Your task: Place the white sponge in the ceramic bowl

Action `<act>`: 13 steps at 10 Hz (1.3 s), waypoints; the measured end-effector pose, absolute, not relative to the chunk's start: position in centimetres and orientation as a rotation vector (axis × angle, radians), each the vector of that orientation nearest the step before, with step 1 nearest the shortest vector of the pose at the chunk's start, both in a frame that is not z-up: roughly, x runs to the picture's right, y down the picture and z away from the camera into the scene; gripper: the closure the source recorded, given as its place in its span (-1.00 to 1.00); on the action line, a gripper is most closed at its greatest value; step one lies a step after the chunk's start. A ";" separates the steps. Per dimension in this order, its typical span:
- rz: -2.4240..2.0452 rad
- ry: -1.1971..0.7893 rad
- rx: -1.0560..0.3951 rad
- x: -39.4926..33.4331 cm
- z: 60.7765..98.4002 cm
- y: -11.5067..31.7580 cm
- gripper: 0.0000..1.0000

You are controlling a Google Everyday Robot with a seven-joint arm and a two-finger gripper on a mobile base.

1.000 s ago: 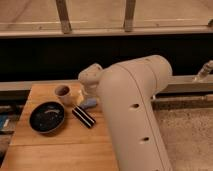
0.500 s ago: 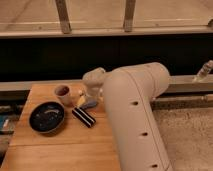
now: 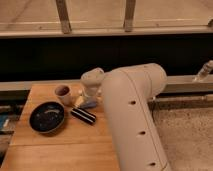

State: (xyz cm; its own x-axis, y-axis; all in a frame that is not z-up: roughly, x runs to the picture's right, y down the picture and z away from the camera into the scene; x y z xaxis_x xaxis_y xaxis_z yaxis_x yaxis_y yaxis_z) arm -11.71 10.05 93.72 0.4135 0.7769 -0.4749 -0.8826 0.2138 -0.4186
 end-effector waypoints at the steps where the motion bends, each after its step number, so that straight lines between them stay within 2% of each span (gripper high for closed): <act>1: 1.160 0.172 -0.706 -11.8 93.6 9.9 0.24; 4: 1.158 0.175 -0.708 -11.8 93.4 9.9 0.85; 5: 1.157 0.170 -0.705 -11.7 93.3 9.8 0.97; 9: 1.137 0.070 -0.671 -13.4 91.3 7.8 1.00; 13: 1.155 0.021 -0.575 -13.2 87.7 4.3 1.00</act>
State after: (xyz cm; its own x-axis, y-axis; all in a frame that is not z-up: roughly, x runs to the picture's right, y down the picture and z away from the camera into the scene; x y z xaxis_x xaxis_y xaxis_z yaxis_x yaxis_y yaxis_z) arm -13.20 4.34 87.73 0.4207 0.8547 -0.3042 -0.8652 0.2771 -0.4179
